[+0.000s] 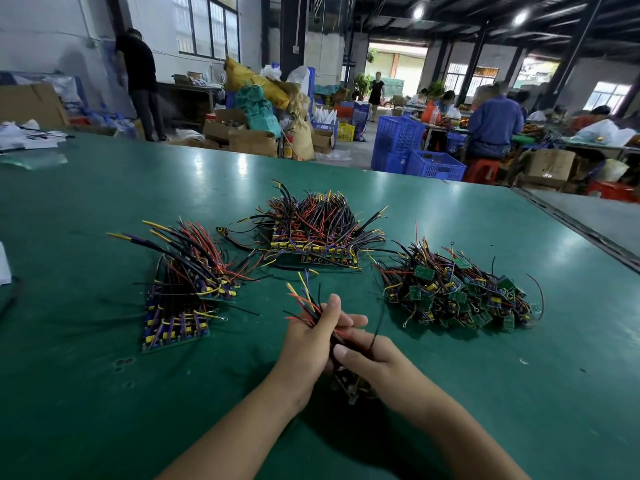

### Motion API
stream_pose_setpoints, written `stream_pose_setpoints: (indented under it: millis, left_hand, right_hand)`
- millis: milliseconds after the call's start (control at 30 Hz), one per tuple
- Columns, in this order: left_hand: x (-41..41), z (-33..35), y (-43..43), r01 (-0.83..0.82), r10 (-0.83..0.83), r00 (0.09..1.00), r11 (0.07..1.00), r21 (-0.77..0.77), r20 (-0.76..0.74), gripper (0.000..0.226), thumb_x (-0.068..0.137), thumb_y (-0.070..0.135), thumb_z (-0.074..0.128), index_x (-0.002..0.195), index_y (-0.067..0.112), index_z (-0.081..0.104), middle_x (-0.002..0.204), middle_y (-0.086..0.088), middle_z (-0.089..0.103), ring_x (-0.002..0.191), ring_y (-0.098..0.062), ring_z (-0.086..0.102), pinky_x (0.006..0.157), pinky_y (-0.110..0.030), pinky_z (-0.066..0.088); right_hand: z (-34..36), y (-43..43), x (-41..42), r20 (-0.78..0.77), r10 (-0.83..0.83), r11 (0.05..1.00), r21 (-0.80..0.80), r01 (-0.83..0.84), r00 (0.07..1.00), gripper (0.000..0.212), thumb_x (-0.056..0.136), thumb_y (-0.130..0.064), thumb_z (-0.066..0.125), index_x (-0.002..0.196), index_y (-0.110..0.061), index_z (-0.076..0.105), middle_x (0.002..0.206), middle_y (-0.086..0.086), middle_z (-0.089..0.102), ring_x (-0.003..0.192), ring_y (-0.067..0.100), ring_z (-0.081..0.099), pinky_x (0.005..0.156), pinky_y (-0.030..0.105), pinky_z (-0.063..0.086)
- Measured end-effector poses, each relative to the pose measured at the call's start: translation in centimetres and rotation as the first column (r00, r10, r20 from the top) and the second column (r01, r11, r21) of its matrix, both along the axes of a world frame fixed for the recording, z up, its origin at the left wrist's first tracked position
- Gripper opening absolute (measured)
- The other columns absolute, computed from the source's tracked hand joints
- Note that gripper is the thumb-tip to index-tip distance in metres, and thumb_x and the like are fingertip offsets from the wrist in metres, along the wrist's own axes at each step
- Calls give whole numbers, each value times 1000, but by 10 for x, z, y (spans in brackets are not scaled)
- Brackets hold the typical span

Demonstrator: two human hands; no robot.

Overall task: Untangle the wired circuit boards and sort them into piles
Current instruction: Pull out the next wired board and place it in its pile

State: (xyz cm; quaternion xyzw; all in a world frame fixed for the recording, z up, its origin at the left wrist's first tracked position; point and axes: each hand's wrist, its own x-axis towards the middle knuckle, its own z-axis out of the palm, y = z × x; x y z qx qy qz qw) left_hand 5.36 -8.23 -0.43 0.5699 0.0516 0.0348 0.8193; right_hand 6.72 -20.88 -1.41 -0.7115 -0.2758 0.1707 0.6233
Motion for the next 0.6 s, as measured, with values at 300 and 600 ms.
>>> stream_pose_setpoints:
  millis: [300,600]
  left_hand:
    - [-14,3,16,512,-526,848,845,152,67,16,75,34,75,81,20,69,117,2,68,104,-21,67,49,-29,57]
    - [-7,-5,8,366,-368,917,930,42,152,31,72,35,82,97,21,69,77,-1,62,82,-18,61,76,-29,52]
  right_hand:
    - [13,-9,-11,-270,204,978,18,-207,941,9,90,-15,59,89,-9,64,67,6,65,56,18,59,56,24,49]
    - [15,-9,-10,-581,220,975,136,-173,783,30,78,-20,67,102,-8,54,65,13,59,50,22,56,58,34,54]
